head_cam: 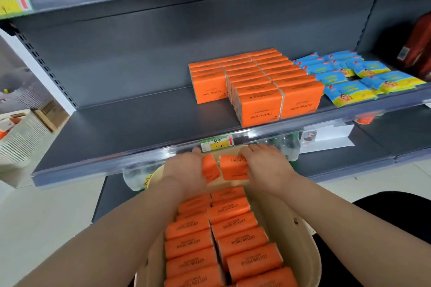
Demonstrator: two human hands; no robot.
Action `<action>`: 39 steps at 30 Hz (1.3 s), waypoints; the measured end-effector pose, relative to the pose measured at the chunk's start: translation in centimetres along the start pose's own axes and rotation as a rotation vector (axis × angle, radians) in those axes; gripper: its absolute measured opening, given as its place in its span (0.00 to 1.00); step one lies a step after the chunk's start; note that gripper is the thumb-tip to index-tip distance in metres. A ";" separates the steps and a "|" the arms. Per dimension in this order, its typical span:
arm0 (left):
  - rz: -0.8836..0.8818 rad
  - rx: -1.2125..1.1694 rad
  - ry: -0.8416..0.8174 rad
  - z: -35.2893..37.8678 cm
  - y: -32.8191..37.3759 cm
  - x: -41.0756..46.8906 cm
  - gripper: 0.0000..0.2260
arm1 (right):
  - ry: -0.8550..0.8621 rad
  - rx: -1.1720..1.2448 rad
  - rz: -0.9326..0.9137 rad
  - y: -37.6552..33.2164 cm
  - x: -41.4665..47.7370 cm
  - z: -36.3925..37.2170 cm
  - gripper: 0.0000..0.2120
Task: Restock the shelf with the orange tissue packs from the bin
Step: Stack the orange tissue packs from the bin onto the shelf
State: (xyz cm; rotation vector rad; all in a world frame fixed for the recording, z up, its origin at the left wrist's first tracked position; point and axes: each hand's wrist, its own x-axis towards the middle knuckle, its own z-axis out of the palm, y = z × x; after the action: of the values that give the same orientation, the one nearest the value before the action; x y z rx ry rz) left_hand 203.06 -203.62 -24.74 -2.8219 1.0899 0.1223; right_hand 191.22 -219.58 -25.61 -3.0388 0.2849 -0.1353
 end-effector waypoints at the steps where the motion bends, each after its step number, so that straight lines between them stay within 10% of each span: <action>1: -0.011 -0.009 0.042 -0.8 -0.1 0.0 0.16 | 0.019 -0.008 0.003 -0.1 -0.1 -0.5 0.19; 17: -0.080 -0.120 0.292 -11.6 -1.2 3.7 0.15 | 0.469 -0.138 0.080 2.7 3.9 -13.0 0.18; 39: -0.125 -0.009 0.265 -10.1 -0.2 16.5 0.21 | 0.477 -0.085 0.098 8.8 11.8 -11.8 0.25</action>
State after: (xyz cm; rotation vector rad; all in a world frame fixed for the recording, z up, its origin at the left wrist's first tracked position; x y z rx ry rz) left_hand 215.78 -215.80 -16.59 -2.9659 0.9542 -0.2650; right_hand 200.05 -231.32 -13.77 -3.0244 0.4787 -0.8633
